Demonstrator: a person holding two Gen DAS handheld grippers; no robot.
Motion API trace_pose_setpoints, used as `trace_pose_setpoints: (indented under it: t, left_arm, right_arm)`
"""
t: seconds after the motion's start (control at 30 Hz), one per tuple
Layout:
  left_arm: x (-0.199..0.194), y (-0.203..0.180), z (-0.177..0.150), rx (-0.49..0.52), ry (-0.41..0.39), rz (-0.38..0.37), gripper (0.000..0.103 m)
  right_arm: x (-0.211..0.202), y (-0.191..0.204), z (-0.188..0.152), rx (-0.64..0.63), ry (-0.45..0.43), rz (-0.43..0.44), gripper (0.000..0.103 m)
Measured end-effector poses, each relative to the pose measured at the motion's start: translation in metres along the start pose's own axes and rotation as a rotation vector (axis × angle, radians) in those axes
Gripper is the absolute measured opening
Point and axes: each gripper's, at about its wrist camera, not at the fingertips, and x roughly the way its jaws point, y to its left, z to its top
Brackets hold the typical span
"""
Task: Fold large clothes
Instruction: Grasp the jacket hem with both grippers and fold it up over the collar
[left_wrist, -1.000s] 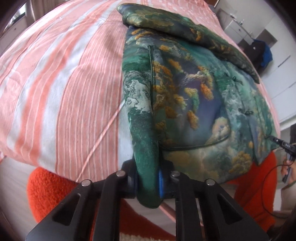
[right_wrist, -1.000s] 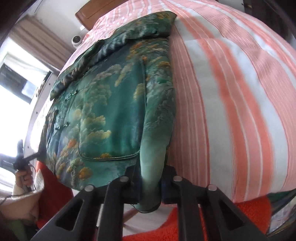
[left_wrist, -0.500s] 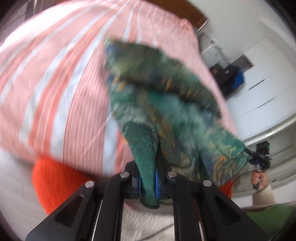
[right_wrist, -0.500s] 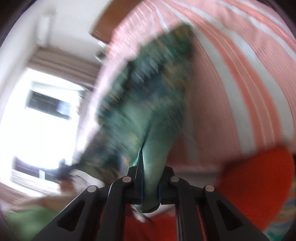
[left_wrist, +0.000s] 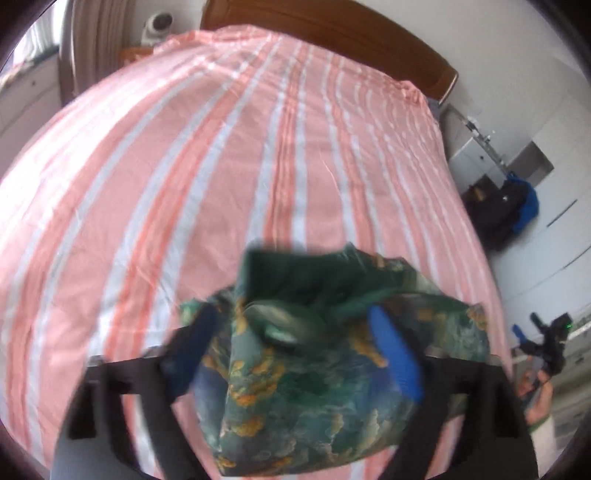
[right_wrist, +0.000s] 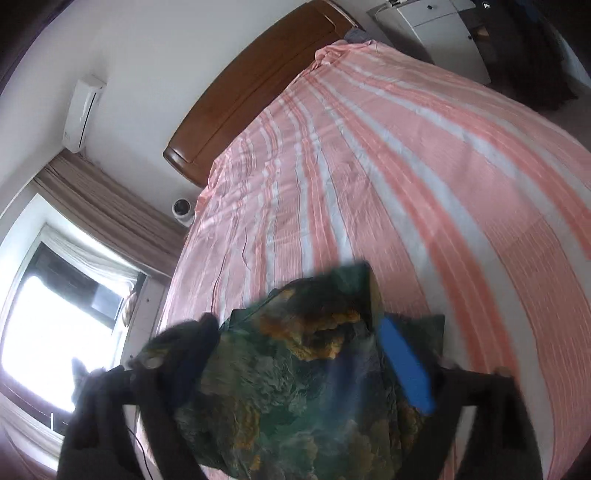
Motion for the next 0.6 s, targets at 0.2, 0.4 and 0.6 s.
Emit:
trace_pose_setpoints:
  t: [0.2, 0.4, 0.6]
  left_arm:
    - [0.053, 0.032, -0.042, 0.048, 0.107, 0.076, 0.097]
    - [0.112, 0.005, -0.079, 0.202, 0.214, 0.223, 0.025]
    - [0.062, -0.002, -0.071, 0.158, 0.022, 0.206, 0.007]
  right_arm:
    - [0.019, -0.004, -0.026, -0.124, 0.116, -0.079, 0.096]
    - [0.084, -0.001, -0.057, -0.28, 0.259, -0.236, 0.074]
    - [0.07, 0.027, -0.062, -0.434, 0.124, -0.399, 0.012]
